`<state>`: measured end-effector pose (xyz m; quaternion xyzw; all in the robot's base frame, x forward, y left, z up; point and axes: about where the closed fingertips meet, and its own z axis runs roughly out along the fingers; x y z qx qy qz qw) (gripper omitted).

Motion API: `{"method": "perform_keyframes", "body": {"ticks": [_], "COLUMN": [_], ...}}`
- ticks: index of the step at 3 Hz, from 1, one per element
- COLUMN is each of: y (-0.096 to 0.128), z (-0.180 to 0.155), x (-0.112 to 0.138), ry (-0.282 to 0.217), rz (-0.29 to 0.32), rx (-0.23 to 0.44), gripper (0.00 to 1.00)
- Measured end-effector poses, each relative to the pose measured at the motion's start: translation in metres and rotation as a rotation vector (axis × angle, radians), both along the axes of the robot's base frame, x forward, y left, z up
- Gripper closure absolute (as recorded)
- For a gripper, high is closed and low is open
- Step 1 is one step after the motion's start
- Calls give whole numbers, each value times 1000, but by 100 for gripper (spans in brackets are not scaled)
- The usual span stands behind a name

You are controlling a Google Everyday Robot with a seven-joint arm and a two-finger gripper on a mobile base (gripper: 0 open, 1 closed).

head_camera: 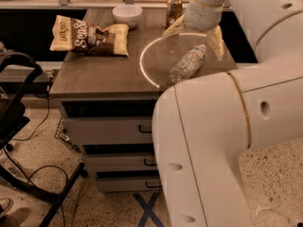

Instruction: Place water bottle upright

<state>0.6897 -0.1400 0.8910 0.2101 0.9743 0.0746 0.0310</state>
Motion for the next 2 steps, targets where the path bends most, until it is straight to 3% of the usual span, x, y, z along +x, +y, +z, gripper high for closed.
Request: {"method": "perform_keyframes", "body": {"ticks": [1,2], "y": [4,4], "z": [-40,-66], "x": [9,12], "ry": [70,110], "rz": [-76,-118], "rx": [-14,-21], "gripper": [3,25]}}
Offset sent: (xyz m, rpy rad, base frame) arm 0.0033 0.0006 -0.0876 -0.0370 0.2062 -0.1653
